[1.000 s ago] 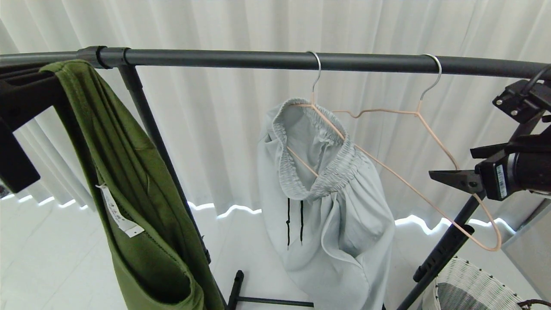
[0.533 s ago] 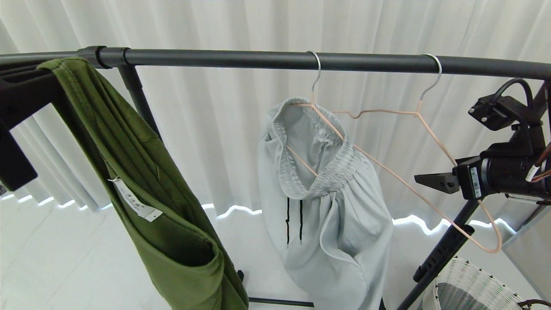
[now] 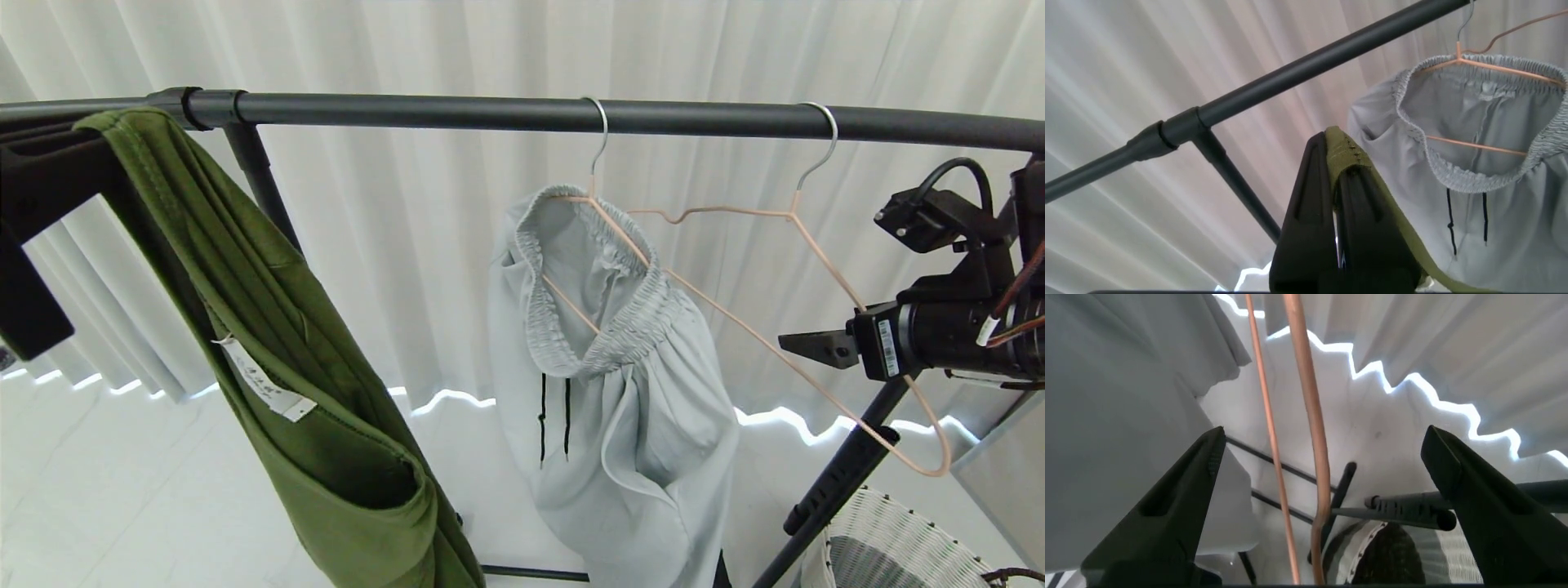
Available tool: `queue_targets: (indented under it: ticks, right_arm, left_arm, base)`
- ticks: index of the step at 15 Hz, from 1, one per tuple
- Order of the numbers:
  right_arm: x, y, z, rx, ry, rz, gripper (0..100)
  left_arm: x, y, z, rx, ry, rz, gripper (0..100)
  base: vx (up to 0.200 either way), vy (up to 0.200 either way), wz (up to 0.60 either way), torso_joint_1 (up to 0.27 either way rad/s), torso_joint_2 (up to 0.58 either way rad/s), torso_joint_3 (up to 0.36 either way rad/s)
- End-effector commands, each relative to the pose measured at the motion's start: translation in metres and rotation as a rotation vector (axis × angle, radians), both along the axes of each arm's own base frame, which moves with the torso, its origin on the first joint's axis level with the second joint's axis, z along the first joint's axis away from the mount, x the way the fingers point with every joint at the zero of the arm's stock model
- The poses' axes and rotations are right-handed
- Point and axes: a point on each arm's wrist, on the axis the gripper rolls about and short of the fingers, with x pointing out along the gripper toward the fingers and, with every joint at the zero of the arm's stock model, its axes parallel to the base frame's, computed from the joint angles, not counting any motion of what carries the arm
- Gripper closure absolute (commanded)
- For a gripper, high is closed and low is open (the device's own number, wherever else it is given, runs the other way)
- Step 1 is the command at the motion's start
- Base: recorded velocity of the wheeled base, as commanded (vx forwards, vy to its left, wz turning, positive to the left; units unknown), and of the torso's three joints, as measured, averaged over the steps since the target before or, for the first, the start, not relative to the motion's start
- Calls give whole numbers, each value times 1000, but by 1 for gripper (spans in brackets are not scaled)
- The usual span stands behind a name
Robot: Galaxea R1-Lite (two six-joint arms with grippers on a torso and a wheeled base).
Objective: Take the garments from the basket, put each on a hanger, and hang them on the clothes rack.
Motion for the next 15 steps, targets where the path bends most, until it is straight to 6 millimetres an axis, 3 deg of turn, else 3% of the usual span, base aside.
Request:
queue_targets:
  ticks: [1, 2, 15]
  right_arm:
    - [2, 1, -1, 4, -3, -4, 0]
    - [3, 0, -1, 5, -5, -7, 100]
    - [-4, -3, 9, 22, -44, -8, 100]
  left_arm:
    - [1, -1, -1, 3, 3, 0, 100]
    - [1, -1, -1, 3, 3, 0, 100]
    - [1, -1, -1, 2, 4, 0, 100]
  base:
    - [0, 0, 0, 0, 0, 0]
    - [0, 0, 0, 0, 0, 0]
    - [0, 0, 0, 0, 0, 0]
